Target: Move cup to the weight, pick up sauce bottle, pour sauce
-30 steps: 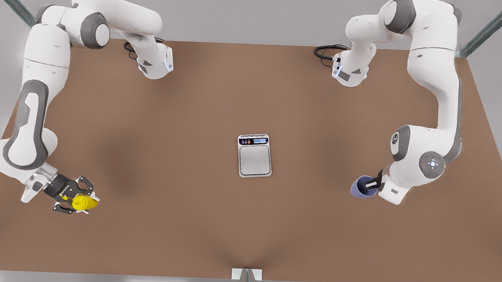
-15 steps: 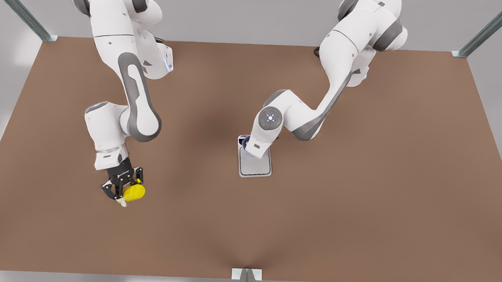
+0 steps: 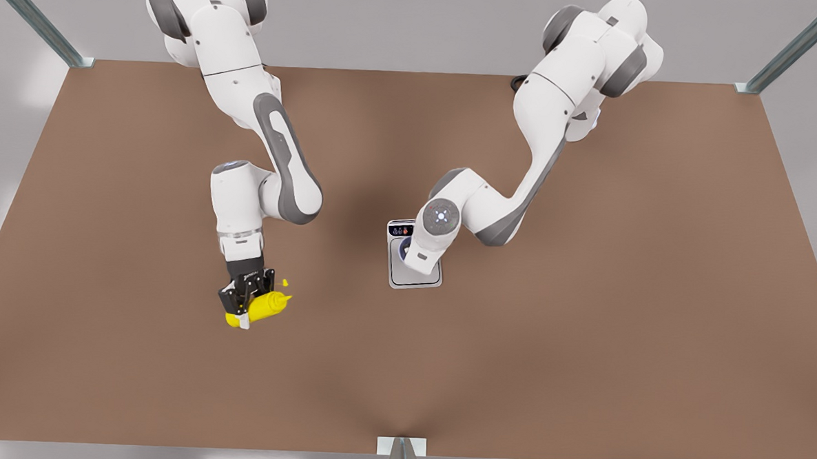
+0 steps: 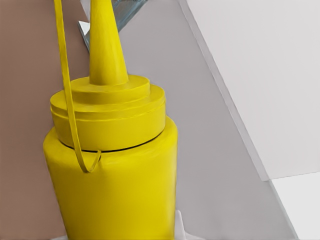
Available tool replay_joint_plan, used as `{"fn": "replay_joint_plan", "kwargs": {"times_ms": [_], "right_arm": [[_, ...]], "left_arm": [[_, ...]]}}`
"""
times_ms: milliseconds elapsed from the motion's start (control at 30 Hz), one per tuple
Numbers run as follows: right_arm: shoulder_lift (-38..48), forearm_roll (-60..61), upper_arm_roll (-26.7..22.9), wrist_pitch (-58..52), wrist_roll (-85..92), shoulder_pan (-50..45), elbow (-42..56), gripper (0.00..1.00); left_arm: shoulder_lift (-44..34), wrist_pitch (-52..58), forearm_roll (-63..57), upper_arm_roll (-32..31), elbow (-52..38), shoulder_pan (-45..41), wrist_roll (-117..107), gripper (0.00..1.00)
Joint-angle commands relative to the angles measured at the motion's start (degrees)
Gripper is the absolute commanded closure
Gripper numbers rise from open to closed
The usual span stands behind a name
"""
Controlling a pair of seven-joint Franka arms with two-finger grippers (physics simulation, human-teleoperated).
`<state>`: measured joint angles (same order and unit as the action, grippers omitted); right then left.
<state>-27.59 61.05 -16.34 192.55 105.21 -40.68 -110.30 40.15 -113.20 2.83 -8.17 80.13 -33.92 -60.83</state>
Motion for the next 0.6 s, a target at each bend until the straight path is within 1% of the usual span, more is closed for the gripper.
{"fn": "replay_joint_plan", "kwargs": {"times_ms": [0,33,167,200,367,467,533,567], "right_arm": [[0.0,0.0,0.0,0.0,0.0,-0.1,0.0,0.40],[-0.4,0.0,0.0,1.4,0.0,-0.9,-0.1,0.40],[-0.7,0.1,-0.2,4.8,0.8,-4.8,-0.4,0.40],[-0.6,0.1,-0.2,7.8,1.7,-6.0,-1.2,0.40],[-0.1,1.4,-0.2,7.8,2.1,-6.6,-1.6,0.40],[0.3,2.1,-0.4,7.8,3.9,-7.4,-2.1,0.40],[-0.4,2.3,-4.0,7.9,4.9,-11.4,-2.1,0.40],[-1.1,2.3,-4.5,7.9,4.9,-12.4,-1.9,0.40]], "left_arm": [[0.0,0.0,1.0,0.0,0.0,0.0,0.0,0.37],[0.4,-0.1,1.0,0.4,0.0,0.1,0.1,0.00],[0.2,0.0,1.0,0.4,0.0,0.3,0.0,0.00],[0.2,0.0,1.1,0.4,-0.1,0.3,0.0,0.00],[-0.3,0.5,1.1,1.1,-0.1,0.6,0.2,0.00],[-1.6,0.7,1.1,2.8,-0.1,0.7,0.6,0.00],[-2.3,2.2,1.2,3.7,0.0,0.7,0.9,0.00],[-2.4,2.9,1.1,3.7,0.0,0.7,0.9,0.00]]}}
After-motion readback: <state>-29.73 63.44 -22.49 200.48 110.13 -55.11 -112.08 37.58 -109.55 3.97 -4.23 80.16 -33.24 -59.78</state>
